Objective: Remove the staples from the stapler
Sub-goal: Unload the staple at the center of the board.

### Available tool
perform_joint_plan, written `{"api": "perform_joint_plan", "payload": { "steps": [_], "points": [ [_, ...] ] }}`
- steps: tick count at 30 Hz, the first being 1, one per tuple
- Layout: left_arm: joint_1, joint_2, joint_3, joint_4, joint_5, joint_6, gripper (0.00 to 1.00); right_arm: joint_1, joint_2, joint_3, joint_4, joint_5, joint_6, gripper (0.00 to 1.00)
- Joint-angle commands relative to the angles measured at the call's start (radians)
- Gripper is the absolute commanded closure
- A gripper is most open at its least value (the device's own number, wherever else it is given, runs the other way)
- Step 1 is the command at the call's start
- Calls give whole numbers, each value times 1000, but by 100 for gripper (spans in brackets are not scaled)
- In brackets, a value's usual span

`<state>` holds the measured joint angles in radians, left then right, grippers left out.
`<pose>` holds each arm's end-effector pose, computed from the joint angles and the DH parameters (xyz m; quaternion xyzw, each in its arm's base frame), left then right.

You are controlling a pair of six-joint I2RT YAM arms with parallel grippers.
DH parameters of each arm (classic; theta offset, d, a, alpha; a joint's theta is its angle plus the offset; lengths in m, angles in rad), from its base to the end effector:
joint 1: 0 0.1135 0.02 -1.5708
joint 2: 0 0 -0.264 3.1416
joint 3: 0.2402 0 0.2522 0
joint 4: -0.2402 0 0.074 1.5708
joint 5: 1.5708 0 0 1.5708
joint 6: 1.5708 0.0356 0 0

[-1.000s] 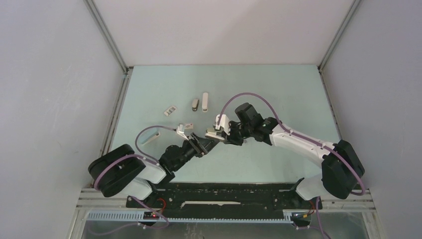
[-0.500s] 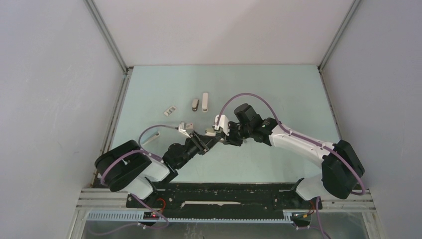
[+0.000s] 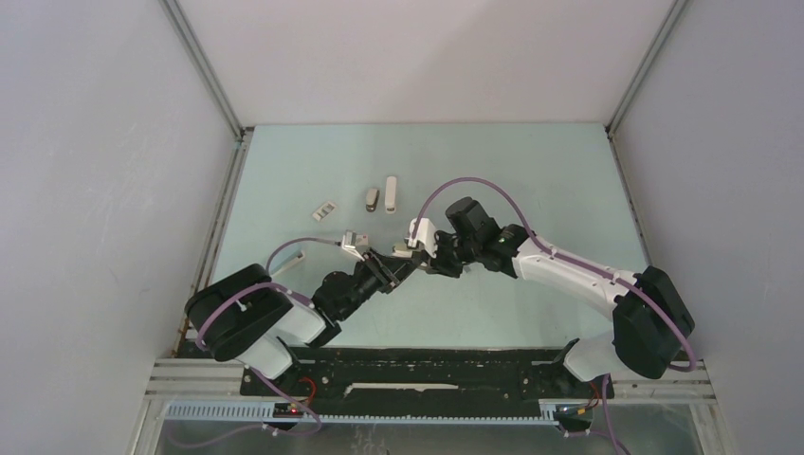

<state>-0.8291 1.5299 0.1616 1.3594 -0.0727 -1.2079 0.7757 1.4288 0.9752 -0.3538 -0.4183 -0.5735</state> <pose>0.1551 -0.1654 0.1484 -0.1587 0.6923 -0.5854 0.3911 0.2060 0.2223 0.2445 -0.6274 0.6607 0.2285 0.3431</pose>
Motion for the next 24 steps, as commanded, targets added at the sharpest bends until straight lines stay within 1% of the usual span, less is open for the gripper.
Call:
{"api": "perform_joint_plan", "payload": {
  "steps": [1,7,9,11,14,15,16,17,19,20,22,24],
  "points": [
    [-2,-2,37,28,-23,-12,57,27,-16,28,58,-19,3,95],
    [1,-8,34,24,-29,-14,56,30,-16,25,59,-20,3,95],
    [2,-7,36,24,-25,-14,57,31,-16,26,59,-19,3,95],
    [3,-5,37,24,-25,-14,64,32,-14,26,58,-20,3,94],
    [5,-9,33,24,-23,-9,81,31,-16,26,56,-23,-1,91],
    [8,-11,31,24,-20,-3,87,31,-17,26,55,-23,-1,85],
    [11,-15,27,23,-18,2,94,31,-21,26,53,-23,-5,77],
    [14,-24,22,20,-14,11,96,31,-24,26,49,-25,-11,68],
    [25,-45,16,4,-2,36,99,28,-39,26,34,-33,-29,52],
    [30,-61,12,-14,2,53,99,26,-48,26,21,-41,-43,46],
    [41,-108,3,-71,11,101,100,17,-69,26,-21,-65,-92,37],
    [52,-168,8,-166,15,163,100,2,-90,26,-78,-95,-160,30]
  ]
}}
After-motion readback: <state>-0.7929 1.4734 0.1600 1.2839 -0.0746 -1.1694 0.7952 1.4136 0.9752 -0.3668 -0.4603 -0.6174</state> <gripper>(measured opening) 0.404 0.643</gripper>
